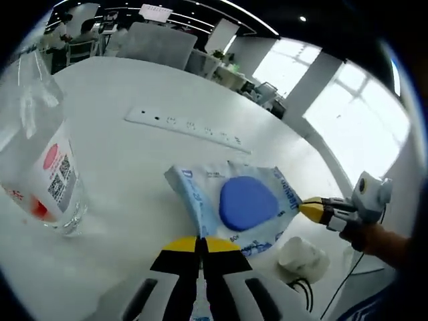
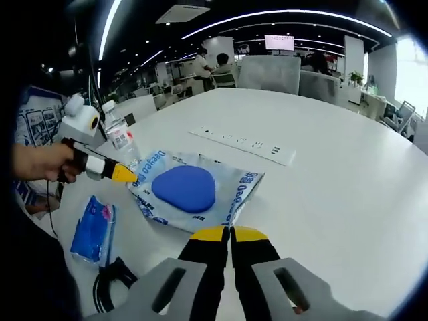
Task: Arrange the tabletop items into an orderly group along one side of the table until the central work area is clear of visible clutter.
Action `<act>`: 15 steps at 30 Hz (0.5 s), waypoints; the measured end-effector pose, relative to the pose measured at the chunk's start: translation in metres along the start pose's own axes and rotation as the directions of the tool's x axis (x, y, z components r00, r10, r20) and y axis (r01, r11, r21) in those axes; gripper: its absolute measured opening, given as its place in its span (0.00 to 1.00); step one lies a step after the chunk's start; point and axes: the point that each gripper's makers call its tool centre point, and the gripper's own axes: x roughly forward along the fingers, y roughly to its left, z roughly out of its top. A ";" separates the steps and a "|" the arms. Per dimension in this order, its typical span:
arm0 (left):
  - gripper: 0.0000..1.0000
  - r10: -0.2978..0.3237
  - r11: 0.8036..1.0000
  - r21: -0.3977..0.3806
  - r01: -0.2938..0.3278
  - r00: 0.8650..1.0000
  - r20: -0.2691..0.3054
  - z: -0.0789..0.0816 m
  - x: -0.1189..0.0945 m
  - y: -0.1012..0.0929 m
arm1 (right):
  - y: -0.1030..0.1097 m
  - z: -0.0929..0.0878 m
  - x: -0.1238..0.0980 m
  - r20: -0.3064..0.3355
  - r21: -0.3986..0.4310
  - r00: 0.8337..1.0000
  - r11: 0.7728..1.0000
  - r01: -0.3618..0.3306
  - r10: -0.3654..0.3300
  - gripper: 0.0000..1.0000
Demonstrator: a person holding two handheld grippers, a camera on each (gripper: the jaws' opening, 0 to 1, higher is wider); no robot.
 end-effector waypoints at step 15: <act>0.00 -0.001 0.999 0.053 0.003 0.999 -0.037 0.005 0.014 -0.003 | 0.001 -0.024 -0.007 -0.021 0.035 1.000 0.999 0.004 -0.003 0.00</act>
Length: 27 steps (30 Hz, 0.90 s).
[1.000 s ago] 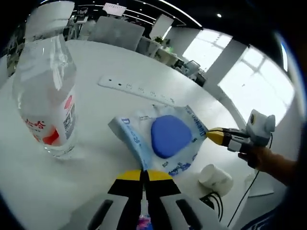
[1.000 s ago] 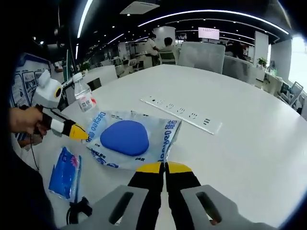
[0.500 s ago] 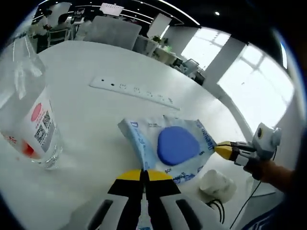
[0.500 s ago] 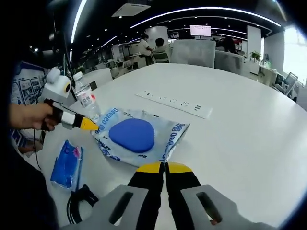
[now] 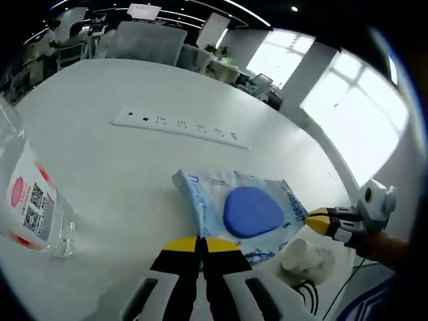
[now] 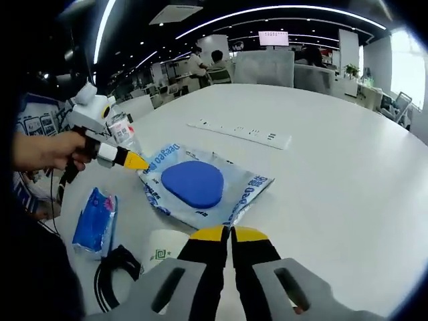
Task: Arrange the tabletop items into an orderly group along one side of the table until the central work area is clear of visible clutter.
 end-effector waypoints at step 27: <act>0.00 0.020 0.997 0.072 -0.019 1.000 -0.016 -0.013 0.004 0.002 | 0.003 -0.023 0.004 -0.046 0.044 0.999 0.999 0.014 -0.012 0.00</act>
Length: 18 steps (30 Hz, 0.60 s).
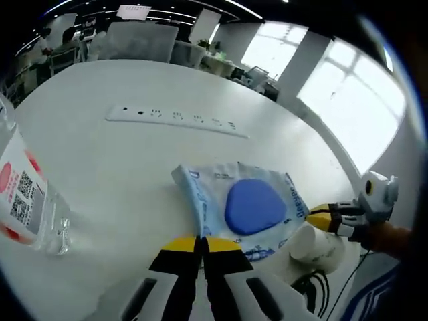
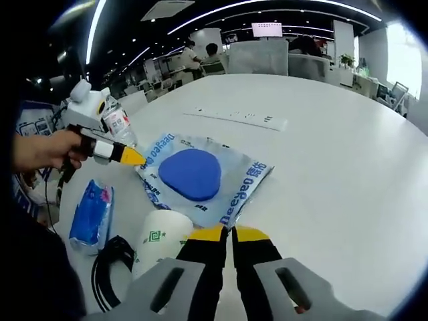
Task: Arrange the tabletop items into an orderly group along one side of the table until the central work area is clear of visible clutter.
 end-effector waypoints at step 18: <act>0.03 0.016 0.997 0.076 -0.019 0.999 0.037 0.000 -0.004 0.006 | 0.001 0.002 0.001 -0.014 0.055 1.000 0.998 -0.023 0.024 0.02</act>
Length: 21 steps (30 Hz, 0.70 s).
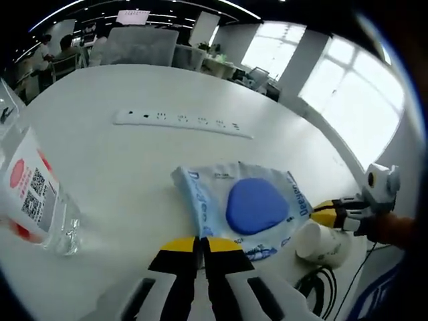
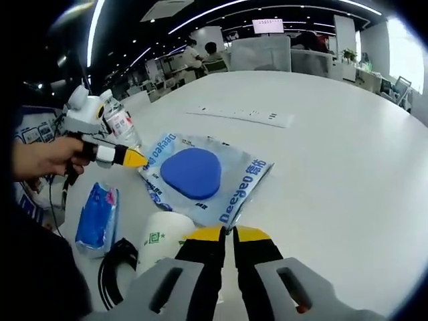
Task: Arrange the tabletop items into an orderly group along one side of the table until the central work area is clear of visible clutter.
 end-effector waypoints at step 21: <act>0.38 -0.096 0.993 0.088 0.080 0.974 0.206 0.030 -0.049 -0.027 | 0.009 0.023 -0.064 0.249 0.119 0.965 0.992 0.049 -0.078 0.38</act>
